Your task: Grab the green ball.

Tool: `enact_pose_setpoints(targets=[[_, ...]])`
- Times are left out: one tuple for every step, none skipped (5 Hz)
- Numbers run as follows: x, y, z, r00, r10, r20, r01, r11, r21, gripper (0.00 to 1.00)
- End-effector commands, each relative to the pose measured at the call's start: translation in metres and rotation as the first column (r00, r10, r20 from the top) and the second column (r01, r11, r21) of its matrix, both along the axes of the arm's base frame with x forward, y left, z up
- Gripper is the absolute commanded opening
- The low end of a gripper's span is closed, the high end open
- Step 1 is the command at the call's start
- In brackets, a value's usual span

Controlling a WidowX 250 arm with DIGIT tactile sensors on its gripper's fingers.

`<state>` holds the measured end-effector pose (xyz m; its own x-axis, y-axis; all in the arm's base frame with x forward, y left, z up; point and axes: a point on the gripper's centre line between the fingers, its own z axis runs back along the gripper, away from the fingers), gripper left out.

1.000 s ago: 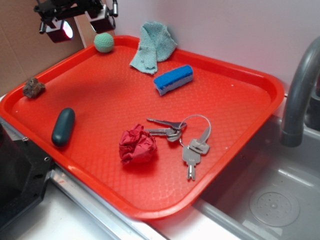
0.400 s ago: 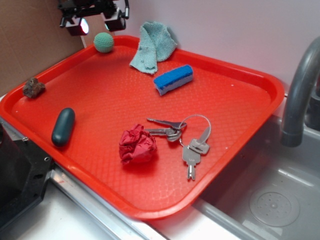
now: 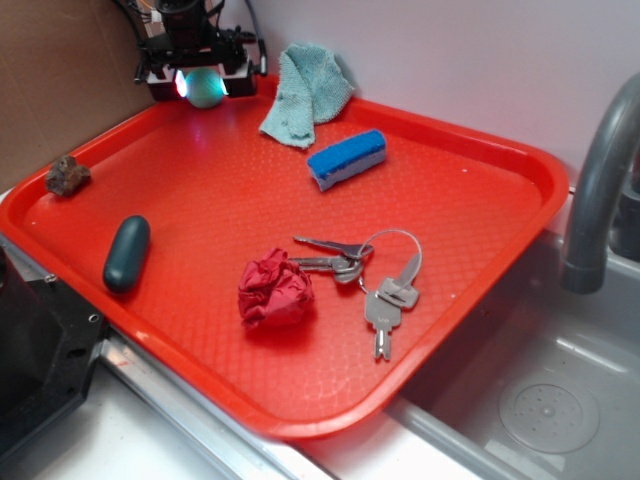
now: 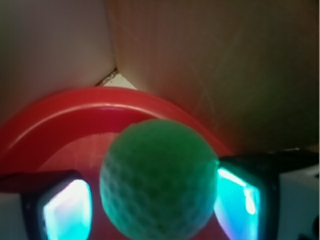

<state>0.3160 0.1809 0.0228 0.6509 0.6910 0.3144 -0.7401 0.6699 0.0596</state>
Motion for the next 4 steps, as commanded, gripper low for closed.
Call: enact_pose_setpoints(targets=[[0.005, 0.016, 0.010, 0.999, -0.016, 0.028, 0.015, 1.000, 0.022, 0.00], [0.004, 0.008, 0.023, 0.997, -0.067, 0.037, 0.067, 0.998, 0.013, 0.00], [0.008, -0.022, 0.074, 0.986, -0.124, 0.109, 0.122, 0.992, 0.021, 0.00], [-0.018, -0.055, 0.123, 0.960, -0.266, 0.088, 0.263, 0.964, 0.042, 0.00]])
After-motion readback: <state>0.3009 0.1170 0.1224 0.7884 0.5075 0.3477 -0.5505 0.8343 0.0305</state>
